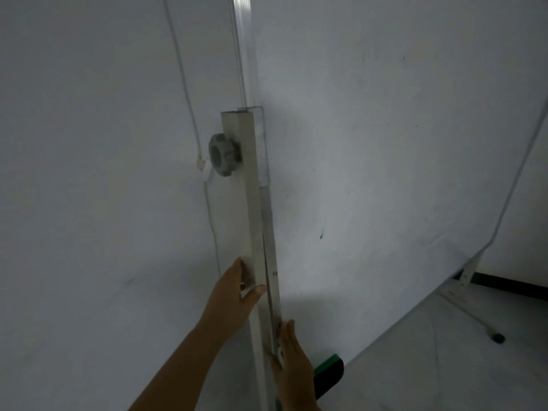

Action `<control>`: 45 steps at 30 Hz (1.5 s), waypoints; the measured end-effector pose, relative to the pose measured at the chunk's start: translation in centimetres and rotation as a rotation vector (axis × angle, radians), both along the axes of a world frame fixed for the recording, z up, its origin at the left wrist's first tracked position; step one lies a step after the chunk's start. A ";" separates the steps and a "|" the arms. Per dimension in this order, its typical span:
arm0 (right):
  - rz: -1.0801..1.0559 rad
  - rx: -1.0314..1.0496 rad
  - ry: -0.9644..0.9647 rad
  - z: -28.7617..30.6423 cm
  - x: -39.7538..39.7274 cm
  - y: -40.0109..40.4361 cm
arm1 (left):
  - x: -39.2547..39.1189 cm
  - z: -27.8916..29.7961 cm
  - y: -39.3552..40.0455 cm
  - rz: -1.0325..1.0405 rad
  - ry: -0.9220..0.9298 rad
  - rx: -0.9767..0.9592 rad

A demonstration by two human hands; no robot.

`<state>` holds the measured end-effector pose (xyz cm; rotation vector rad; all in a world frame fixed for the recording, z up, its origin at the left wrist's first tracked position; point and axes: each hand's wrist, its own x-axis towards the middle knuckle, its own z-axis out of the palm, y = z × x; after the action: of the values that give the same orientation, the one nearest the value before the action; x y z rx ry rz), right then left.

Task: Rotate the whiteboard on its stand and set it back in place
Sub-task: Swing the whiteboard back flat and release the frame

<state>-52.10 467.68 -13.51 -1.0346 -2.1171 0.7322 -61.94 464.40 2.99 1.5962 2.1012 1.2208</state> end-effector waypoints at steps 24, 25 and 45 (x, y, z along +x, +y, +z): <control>-0.185 -0.106 0.256 2.4 -11.2 22.1 | -14.1 -1.1 20.6 -0.215 -0.043 0.022; -0.191 -0.077 0.270 2.0 -11.6 22.8 | -14.5 -1.2 21.3 -0.213 -0.039 0.014; -0.295 0.013 0.122 2.5 -21.1 31.3 | -20.4 -0.1 28.9 -0.009 -0.116 0.016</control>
<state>-73.21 498.99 -11.05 -1.2296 -1.8132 0.6188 -82.30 493.27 2.91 1.5016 2.0165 1.2981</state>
